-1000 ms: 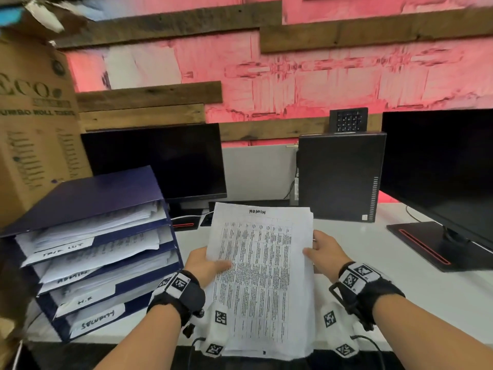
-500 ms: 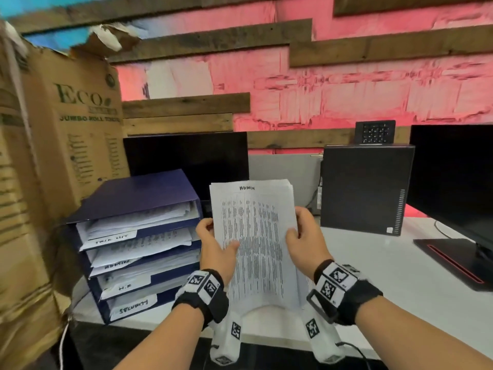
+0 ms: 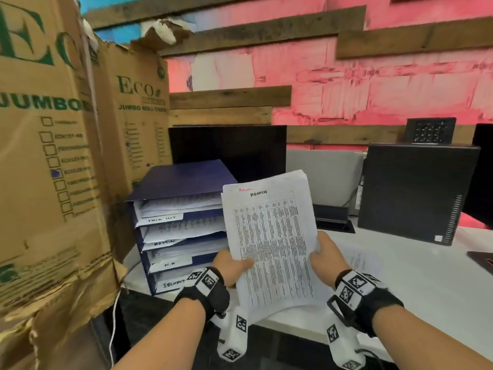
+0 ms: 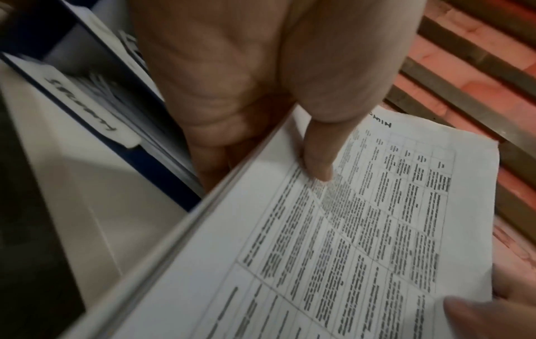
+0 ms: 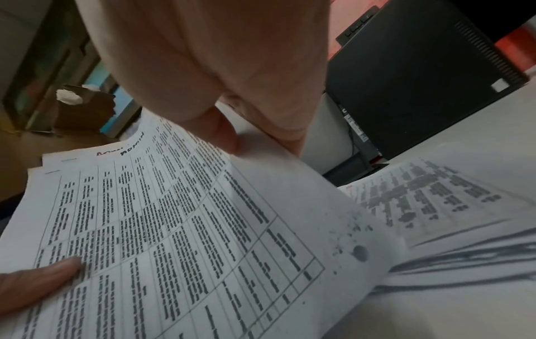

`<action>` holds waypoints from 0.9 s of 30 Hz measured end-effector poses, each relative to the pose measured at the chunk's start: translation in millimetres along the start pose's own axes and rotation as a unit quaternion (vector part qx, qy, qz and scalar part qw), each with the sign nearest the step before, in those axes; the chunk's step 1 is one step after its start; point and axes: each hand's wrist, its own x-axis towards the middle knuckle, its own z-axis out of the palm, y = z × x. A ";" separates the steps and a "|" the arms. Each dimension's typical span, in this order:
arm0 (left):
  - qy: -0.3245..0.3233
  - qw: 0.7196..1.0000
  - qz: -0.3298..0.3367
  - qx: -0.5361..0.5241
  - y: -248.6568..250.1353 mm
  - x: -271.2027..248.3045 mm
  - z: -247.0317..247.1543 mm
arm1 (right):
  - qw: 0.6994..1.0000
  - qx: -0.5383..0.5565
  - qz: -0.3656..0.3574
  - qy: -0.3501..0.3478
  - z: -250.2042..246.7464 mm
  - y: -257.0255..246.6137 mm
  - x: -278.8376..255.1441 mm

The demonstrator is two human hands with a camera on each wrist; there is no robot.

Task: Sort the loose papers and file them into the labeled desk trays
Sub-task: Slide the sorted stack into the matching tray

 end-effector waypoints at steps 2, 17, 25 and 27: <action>0.020 1.000 0.000 -0.003 -7.1 -7.1 -16.6 | 1.000 0.019 -0.008 -0.020 9.4 -10.2 -1.9; -0.042 0.964 -0.101 0.244 -114.1 -45.4 -129.3 | 0.942 -0.133 0.019 -0.309 99.7 -41.9 -10.0; -0.001 0.988 -0.097 0.120 -83.1 -74.4 -161.2 | 0.937 -0.116 0.042 -0.326 124.6 -53.0 3.2; 0.047 0.993 -0.092 0.056 -77.6 -71.3 -163.1 | 0.951 -0.076 0.022 -0.300 121.2 -62.7 1.8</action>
